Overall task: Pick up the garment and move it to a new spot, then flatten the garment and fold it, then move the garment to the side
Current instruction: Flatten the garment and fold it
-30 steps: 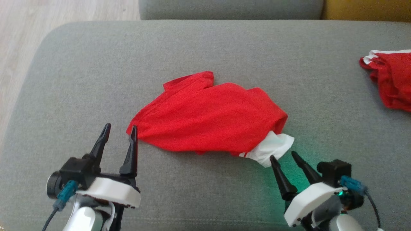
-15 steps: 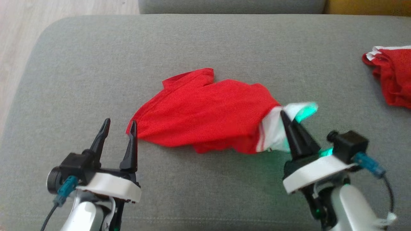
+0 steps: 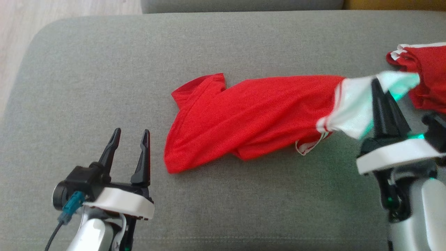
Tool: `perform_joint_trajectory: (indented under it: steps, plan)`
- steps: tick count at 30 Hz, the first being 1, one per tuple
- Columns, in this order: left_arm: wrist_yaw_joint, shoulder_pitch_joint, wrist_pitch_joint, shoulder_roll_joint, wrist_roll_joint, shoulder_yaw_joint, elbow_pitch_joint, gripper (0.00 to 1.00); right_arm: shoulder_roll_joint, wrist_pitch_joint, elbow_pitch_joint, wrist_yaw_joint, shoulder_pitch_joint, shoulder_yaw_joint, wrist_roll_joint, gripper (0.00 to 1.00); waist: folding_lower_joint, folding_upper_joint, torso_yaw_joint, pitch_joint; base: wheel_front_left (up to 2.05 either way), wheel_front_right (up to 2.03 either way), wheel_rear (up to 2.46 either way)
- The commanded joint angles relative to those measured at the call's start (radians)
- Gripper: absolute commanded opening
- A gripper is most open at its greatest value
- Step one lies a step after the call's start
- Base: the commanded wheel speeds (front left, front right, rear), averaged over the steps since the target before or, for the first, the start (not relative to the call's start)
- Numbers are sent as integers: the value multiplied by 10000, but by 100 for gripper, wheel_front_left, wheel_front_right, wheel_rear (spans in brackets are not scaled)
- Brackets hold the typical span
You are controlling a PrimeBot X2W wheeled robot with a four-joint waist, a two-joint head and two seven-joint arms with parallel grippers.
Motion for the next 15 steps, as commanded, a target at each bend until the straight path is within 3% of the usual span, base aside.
perform_joint_trajectory:
  steps: [1,10,11,12,13,14,15]
  plan:
    - [-11,-561,-79,96,-35,357,-286,100,-46,40,-156,-7,20,65,75,0,0,-1,-22,53,0,0,0]
    - [-60,-818,-94,126,-11,325,-239,100,-39,57,2521,-7,-230,-1234,99,0,0,-1,-212,563,0,0,0]
    - [-61,-852,-96,126,0,321,-240,100,-39,53,2775,-7,-326,-1291,77,10,0,-1,-226,609,0,0,0]
    - [-65,-882,-99,127,13,316,-240,100,-39,11,2982,-7,-426,-1325,55,38,0,-1,-234,639,0,0,0]
    - [-67,-903,-102,130,26,314,-237,100,-38,6,3184,-7,-502,-1365,39,93,0,-1,-245,659,0,0,0]
    - [-68,-917,-104,134,39,313,-235,100,-38,31,3371,-7,-554,-1384,-6,100,0,-1,-255,674,0,0,0]
    - [-67,-928,-107,137,55,313,-236,100,-38,-9,3493,-7,-608,-1383,-28,100,0,-1,-259,686,0,0,0]
